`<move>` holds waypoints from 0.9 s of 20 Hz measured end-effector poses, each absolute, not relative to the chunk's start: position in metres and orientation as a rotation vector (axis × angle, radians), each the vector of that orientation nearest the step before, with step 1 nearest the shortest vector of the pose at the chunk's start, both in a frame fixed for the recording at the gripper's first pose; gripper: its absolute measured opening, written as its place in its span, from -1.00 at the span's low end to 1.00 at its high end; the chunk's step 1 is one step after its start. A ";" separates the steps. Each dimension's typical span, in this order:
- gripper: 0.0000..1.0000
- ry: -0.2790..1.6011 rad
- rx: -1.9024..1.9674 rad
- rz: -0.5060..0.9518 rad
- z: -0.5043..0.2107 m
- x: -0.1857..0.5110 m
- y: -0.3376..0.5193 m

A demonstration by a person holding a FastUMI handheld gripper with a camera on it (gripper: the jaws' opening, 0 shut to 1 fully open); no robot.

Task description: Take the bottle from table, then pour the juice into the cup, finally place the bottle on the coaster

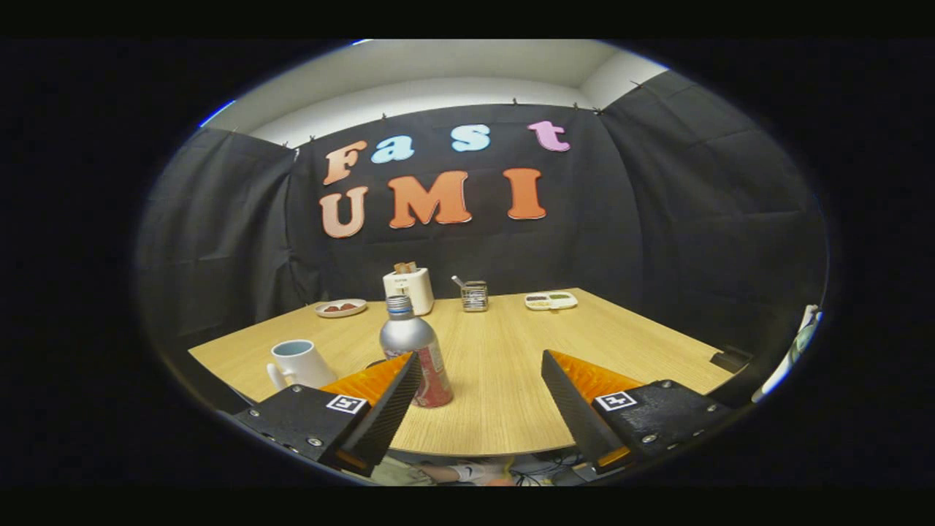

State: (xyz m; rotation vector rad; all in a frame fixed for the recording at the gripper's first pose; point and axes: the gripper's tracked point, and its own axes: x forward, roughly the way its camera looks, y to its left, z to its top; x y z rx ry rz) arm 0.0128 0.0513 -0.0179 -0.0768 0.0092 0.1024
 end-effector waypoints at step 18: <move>0.96 0.037 -0.140 0.141 -0.078 0.072 0.105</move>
